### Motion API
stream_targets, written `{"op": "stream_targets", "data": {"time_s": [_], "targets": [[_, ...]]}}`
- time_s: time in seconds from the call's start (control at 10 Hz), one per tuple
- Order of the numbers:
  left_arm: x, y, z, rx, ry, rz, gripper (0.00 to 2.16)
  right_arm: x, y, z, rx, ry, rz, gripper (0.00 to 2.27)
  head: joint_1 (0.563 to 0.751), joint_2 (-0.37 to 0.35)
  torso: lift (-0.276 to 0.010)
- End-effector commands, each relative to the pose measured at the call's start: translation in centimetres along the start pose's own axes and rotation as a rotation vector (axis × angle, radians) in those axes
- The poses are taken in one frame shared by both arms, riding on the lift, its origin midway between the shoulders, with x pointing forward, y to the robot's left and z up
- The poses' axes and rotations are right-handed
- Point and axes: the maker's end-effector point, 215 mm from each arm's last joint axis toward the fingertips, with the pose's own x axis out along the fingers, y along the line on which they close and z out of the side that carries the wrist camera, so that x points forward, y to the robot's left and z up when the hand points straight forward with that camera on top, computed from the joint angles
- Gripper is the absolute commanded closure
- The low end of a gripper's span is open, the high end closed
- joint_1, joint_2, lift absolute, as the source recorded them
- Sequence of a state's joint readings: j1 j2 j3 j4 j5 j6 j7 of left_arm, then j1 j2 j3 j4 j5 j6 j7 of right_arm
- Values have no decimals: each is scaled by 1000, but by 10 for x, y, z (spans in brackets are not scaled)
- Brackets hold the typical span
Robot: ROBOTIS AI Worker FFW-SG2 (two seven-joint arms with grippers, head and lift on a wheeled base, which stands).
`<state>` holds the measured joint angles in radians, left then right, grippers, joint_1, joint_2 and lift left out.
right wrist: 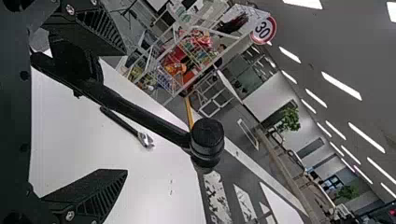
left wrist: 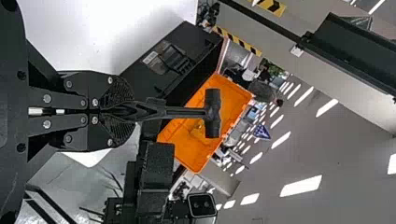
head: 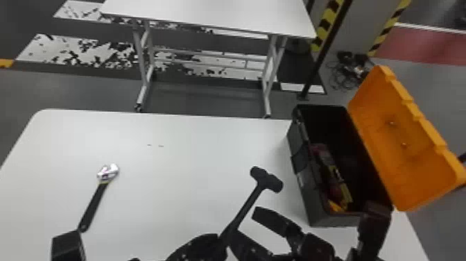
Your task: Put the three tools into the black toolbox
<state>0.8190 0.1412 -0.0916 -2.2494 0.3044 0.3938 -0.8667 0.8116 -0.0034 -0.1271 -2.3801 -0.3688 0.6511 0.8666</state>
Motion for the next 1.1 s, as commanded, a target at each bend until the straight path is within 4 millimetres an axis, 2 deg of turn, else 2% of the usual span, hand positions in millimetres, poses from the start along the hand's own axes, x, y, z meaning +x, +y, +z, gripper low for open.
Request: {"op": "stream_targets", "data": {"time_s": [0.0,0.2,0.3,0.4,0.5,1.0], "targets": [[4,-7,-3,-1,8,-15,2148,1,1,-1,6,0,2,110,695,-160,-51],[7,-13,-11,-9,28,-29,2148,5,4,2,3,-8,11,110,695,-181,-51],[8,-13,-14,-10,35,-28,2148,5,2,4,-1,-12,3,343,695,-187,-51],[7,-12,-14,-9,35,-28,2148,5,0,6,0,-16,-4,1818,695,-193,-51],[7,-11,-17,-12,39,-26,2148,5,-4,7,-4,-18,-26,2250,695,-195,-51],[8,-2,-19,-10,39,-9,2148,5,-5,16,-39,-31,-26,2250,695,-198,-51]]}}
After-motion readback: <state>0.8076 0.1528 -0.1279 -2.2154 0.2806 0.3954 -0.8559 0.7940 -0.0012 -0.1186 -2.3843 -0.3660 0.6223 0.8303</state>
